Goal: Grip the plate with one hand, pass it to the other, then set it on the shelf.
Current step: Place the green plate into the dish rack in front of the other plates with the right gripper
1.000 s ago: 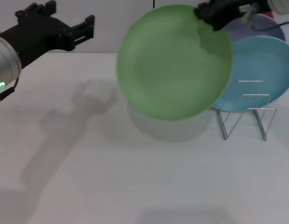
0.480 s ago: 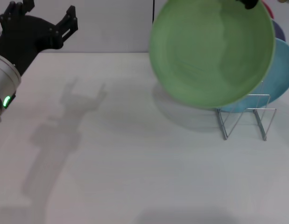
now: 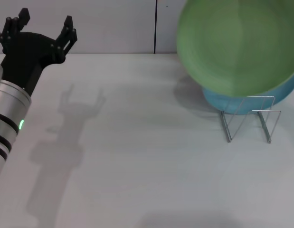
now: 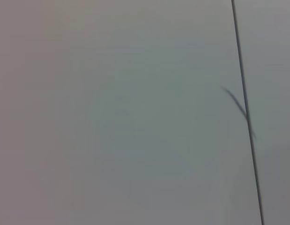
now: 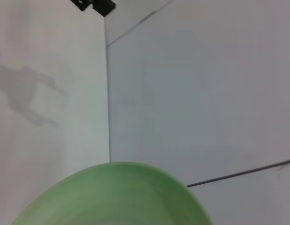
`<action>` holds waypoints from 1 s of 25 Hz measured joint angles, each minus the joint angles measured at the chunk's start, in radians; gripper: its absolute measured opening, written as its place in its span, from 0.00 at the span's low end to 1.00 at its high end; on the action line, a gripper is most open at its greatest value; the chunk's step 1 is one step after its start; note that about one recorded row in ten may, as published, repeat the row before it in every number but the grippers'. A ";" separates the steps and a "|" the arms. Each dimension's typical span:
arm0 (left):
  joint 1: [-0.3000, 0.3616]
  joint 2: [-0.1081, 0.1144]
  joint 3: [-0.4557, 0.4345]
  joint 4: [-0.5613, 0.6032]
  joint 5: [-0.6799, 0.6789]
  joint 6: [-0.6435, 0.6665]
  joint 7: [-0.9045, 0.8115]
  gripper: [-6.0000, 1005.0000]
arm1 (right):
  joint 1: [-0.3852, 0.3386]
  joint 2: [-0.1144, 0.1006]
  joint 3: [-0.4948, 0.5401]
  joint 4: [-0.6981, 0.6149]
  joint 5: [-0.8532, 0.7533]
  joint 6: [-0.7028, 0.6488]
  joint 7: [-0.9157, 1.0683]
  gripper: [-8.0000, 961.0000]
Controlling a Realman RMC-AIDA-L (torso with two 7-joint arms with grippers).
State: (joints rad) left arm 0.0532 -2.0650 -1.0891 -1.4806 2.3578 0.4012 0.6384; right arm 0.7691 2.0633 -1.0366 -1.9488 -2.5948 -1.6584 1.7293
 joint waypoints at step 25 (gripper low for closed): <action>-0.036 -0.001 0.117 0.104 0.004 0.176 -0.003 0.86 | -0.155 0.014 0.147 0.024 0.250 0.004 -0.556 0.03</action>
State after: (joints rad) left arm 0.0169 -2.0659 -0.9718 -1.3770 2.3615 0.5768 0.6350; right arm 0.6144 2.0774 -0.8896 -1.9252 -2.3452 -1.6544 1.1732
